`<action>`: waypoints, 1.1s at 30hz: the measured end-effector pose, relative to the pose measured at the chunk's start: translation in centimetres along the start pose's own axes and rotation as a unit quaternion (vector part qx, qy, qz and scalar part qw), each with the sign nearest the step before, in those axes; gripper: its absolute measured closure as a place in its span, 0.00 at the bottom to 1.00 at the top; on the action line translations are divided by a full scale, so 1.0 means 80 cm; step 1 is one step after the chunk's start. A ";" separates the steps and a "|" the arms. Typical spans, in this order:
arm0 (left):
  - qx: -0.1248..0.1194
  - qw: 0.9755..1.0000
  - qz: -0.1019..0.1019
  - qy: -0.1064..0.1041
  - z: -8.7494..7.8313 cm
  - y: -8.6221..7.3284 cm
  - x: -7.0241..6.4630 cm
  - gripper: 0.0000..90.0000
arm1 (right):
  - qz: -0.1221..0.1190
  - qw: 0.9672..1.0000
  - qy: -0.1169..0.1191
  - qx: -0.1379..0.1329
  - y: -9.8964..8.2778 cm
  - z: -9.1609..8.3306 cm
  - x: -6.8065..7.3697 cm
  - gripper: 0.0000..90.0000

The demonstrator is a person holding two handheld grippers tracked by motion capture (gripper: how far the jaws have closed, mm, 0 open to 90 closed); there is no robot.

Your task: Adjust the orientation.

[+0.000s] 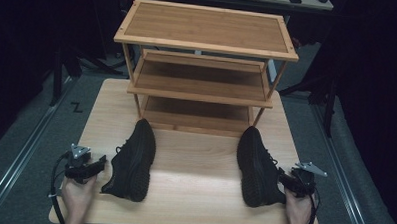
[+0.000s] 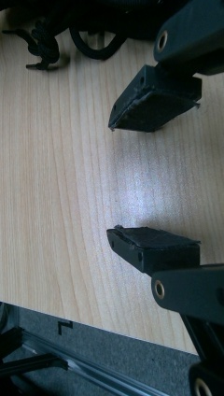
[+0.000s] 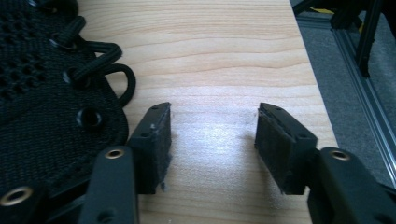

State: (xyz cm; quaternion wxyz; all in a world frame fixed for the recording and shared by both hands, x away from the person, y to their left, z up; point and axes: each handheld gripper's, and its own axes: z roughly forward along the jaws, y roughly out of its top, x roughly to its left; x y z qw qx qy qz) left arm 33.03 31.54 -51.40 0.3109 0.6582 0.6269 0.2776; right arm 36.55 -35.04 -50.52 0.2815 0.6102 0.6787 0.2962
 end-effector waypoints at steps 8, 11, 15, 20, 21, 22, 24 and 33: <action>0.003 1.000 0.005 0.000 0.000 0.000 0.000 0.44 | 0.011 1.000 -0.012 0.003 -0.001 -0.001 -0.002 0.45; 0.003 1.000 0.005 -0.002 0.000 0.000 0.000 0.42 | 0.013 1.000 -0.010 0.003 -0.001 -0.001 -0.002 0.43; 0.002 1.000 0.005 -0.001 0.000 0.000 -0.001 0.42 | 0.007 1.000 -0.010 0.004 -0.001 0.000 -0.002 0.42; -0.002 1.000 -0.007 -0.016 -0.001 -0.001 0.005 0.43 | 0.006 1.000 -0.008 0.004 -0.001 0.000 -0.002 0.42; -0.002 1.000 -0.006 -0.019 -0.002 -0.001 0.006 0.43 | 0.006 1.000 -0.008 0.004 -0.001 0.000 -0.002 0.42; -0.004 1.000 -0.008 -0.021 -0.003 -0.002 0.008 0.43 | 0.005 1.000 -0.008 0.004 -0.001 0.000 -0.001 0.42; -0.004 1.000 -0.014 -0.020 -0.006 -0.005 0.011 0.42 | 0.004 1.000 -0.008 0.004 -0.001 0.000 -0.001 0.42; 0.000 0.999 -0.020 -0.031 -0.024 -0.018 0.021 0.35 | 0.004 1.000 -0.008 0.004 -0.001 0.000 -0.001 0.42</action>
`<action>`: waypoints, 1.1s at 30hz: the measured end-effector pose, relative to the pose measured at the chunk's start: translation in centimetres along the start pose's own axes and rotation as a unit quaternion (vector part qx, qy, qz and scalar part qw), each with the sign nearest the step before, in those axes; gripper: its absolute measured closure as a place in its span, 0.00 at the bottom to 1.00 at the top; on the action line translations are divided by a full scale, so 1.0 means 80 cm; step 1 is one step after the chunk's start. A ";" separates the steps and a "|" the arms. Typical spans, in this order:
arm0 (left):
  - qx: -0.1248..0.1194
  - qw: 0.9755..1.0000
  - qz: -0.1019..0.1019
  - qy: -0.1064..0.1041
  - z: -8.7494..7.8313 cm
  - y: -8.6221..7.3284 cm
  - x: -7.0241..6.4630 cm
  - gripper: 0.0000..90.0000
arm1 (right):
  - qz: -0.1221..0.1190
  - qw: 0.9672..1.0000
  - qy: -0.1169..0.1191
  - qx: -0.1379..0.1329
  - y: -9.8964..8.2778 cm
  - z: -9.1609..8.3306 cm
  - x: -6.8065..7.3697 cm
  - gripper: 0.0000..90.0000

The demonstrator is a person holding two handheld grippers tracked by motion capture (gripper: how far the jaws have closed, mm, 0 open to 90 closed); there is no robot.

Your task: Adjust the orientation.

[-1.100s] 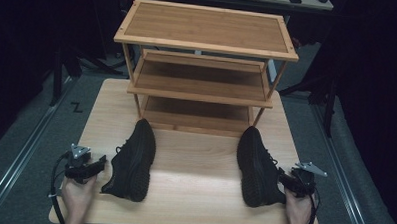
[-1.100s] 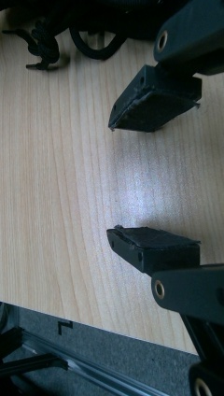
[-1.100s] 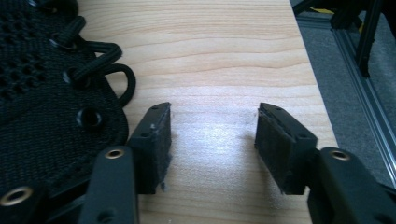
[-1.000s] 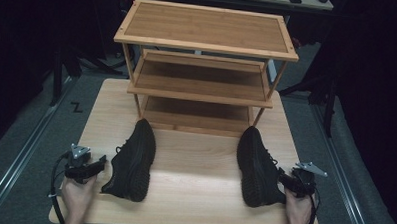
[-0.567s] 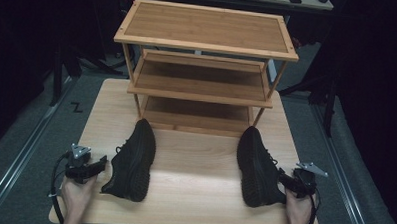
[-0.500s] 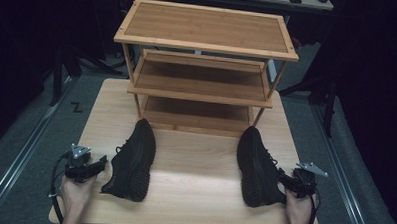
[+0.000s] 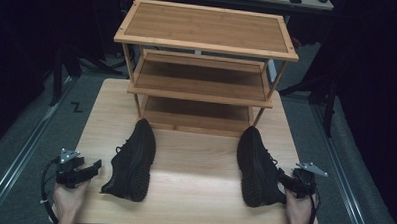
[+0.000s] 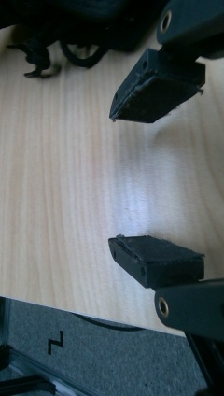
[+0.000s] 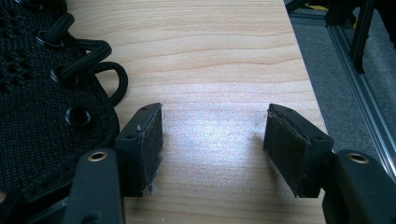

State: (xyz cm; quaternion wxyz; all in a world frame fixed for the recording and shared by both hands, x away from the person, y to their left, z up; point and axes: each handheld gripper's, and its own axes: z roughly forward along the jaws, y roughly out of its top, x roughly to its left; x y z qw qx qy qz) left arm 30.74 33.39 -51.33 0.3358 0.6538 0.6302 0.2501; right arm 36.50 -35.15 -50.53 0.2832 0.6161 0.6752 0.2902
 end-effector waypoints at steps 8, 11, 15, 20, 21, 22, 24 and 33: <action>-0.003 0.999 0.034 -0.001 -0.010 -0.011 -0.012 0.33 | 0.002 1.000 0.000 0.001 0.000 0.000 0.000 0.42; -0.002 0.999 0.034 -0.007 -0.011 -0.012 -0.014 0.32 | 0.002 1.000 0.000 0.001 0.000 0.000 0.000 0.42; -0.003 0.999 0.037 -0.020 -0.010 -0.012 -0.017 0.31 | 0.002 1.000 0.000 0.001 0.000 0.000 0.001 0.42; 0.008 0.998 0.058 -0.037 -0.006 -0.010 -0.022 0.27 | 0.002 1.000 0.000 0.001 0.000 0.000 0.001 0.42; 0.008 0.997 0.058 -0.039 -0.005 -0.009 -0.024 0.27 | 0.002 1.000 0.000 0.001 0.000 0.000 0.001 0.42; 0.009 0.997 0.059 -0.042 -0.004 -0.008 -0.024 0.27 | 0.002 1.000 0.000 0.001 0.000 0.000 0.001 0.42; 0.009 0.997 0.061 -0.047 -0.001 -0.005 -0.027 0.27 | 0.002 1.000 0.000 0.001 0.000 0.000 0.001 0.42; 0.010 0.996 0.061 -0.057 0.003 0.000 -0.030 0.28 | 0.002 1.000 0.000 0.001 0.000 0.000 0.001 0.42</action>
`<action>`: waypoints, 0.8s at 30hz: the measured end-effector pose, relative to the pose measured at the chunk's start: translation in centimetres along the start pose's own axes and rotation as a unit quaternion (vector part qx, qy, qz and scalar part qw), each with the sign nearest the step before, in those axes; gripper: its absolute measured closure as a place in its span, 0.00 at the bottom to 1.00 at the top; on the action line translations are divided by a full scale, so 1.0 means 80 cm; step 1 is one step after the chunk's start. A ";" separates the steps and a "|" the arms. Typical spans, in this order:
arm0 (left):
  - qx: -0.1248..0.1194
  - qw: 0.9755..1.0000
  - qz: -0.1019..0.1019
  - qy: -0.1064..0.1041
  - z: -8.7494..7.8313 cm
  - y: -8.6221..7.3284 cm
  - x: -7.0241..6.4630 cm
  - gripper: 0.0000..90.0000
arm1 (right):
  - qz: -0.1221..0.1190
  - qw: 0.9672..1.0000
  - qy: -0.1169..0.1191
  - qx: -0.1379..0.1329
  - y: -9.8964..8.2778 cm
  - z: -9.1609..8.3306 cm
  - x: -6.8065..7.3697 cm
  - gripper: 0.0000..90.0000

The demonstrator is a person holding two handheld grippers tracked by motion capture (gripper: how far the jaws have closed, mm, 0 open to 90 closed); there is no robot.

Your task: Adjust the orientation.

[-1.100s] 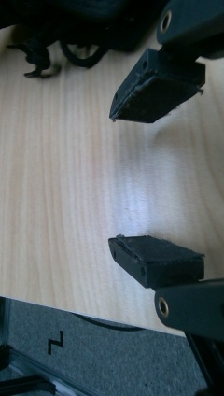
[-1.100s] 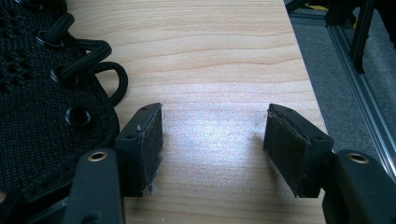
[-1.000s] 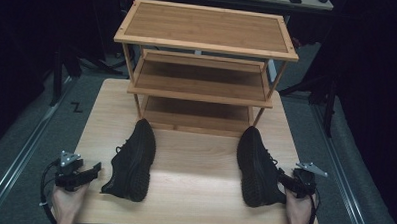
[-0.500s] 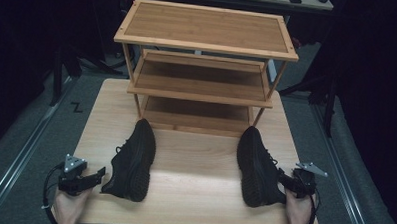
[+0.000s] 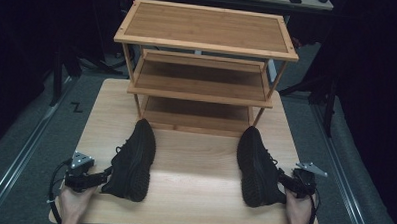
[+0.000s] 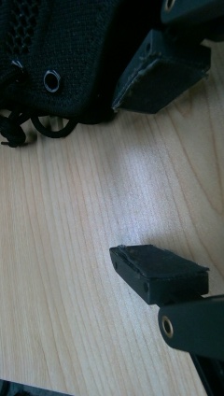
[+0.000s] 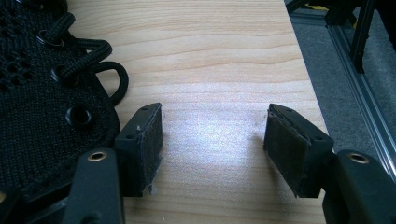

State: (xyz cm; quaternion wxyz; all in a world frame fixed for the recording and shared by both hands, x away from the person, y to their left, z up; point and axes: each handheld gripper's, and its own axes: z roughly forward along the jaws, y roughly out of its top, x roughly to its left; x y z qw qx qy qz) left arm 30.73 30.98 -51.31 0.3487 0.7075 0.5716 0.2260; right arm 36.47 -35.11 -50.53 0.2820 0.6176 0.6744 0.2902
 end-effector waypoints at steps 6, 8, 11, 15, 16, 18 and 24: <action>-0.005 1.000 0.002 -0.002 0.000 0.005 0.000 0.31 | 0.000 1.000 0.000 0.000 0.000 0.000 0.000 0.42; -0.009 1.000 0.001 -0.007 -0.001 0.007 -0.001 0.32 | 0.000 1.000 0.000 0.000 0.000 0.000 0.000 0.42; -0.009 1.000 0.001 -0.007 0.000 0.009 -0.001 0.32 | 0.001 1.000 0.000 0.000 0.000 0.000 0.000 0.42; -0.009 1.000 0.003 -0.010 0.000 0.010 -0.002 0.33 | 0.001 1.000 -0.001 0.000 0.000 0.000 0.000 0.42; -0.011 1.000 0.003 -0.012 0.001 0.010 -0.003 0.33 | 0.000 1.000 -0.001 0.000 0.000 0.000 0.000 0.42; -0.013 1.000 0.002 -0.015 0.000 0.011 -0.003 0.33 | 0.001 1.000 -0.001 0.000 0.000 0.000 0.000 0.42; -0.022 1.000 -0.003 -0.022 -0.003 0.012 -0.003 0.33 | 0.001 1.000 -0.001 0.000 0.000 0.000 0.000 0.42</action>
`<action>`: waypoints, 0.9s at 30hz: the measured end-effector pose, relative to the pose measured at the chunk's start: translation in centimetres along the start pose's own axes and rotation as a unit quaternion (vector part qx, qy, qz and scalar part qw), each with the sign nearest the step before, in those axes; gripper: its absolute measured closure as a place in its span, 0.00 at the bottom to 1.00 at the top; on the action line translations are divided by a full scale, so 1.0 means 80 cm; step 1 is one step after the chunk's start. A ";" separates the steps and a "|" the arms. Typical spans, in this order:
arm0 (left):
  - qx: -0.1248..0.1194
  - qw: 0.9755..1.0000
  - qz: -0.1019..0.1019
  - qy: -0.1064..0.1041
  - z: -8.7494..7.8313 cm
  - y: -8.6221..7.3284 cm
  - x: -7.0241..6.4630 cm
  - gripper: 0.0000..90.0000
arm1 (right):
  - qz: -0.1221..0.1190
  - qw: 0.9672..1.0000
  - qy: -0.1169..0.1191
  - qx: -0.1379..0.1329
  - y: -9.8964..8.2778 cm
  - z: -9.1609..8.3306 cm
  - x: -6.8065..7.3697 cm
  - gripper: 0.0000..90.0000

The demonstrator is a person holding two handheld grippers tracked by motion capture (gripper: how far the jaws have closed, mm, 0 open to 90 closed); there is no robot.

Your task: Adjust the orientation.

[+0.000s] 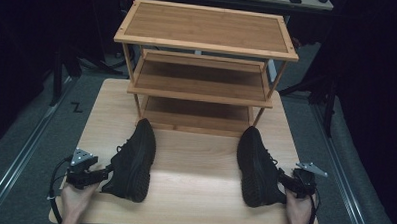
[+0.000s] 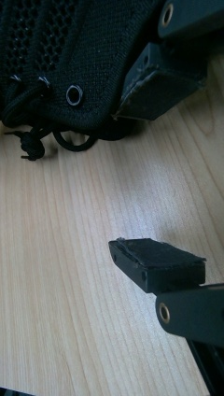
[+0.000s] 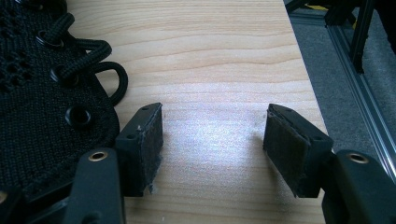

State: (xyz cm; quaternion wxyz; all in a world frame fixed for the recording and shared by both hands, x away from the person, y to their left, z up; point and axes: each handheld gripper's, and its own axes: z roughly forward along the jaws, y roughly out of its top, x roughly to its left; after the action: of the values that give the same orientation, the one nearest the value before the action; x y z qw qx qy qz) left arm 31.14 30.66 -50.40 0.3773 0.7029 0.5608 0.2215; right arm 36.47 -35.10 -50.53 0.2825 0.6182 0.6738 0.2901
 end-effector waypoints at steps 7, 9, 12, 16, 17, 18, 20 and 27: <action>-0.005 1.000 0.001 -0.001 -0.003 0.003 -0.001 0.34 | 0.000 1.000 0.000 0.000 0.000 0.000 0.000 0.42; -0.009 1.000 0.003 -0.001 -0.004 0.005 -0.002 0.34 | 0.000 1.000 0.000 0.000 0.000 0.000 0.000 0.42; -0.013 1.000 0.006 -0.003 -0.007 0.009 -0.003 0.35 | 0.000 1.000 0.000 0.000 0.000 0.000 0.000 0.42; -0.017 1.000 0.008 -0.004 -0.009 0.013 -0.005 0.35 | 0.000 1.000 0.000 0.000 0.000 0.000 0.000 0.42; -0.017 1.000 0.009 -0.003 -0.010 0.013 -0.005 0.35 | 0.000 1.000 0.000 0.000 0.000 0.000 0.000 0.42; -0.018 1.000 0.009 -0.005 -0.010 0.014 -0.006 0.36 | 0.000 1.000 0.000 0.000 0.000 0.000 0.000 0.42; -0.021 1.000 0.008 -0.008 -0.010 0.015 -0.006 0.36 | 0.000 1.000 0.000 0.000 0.000 0.000 0.000 0.42; -0.023 1.000 0.011 -0.011 -0.011 0.018 -0.009 0.37 | 0.000 1.000 0.001 0.000 0.000 0.000 0.000 0.42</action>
State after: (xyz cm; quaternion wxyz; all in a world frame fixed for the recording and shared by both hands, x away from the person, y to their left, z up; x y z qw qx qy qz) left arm 31.17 30.09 -48.61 0.3966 0.7026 0.5440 0.2305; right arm 36.48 -35.10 -50.53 0.2822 0.6178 0.6741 0.2903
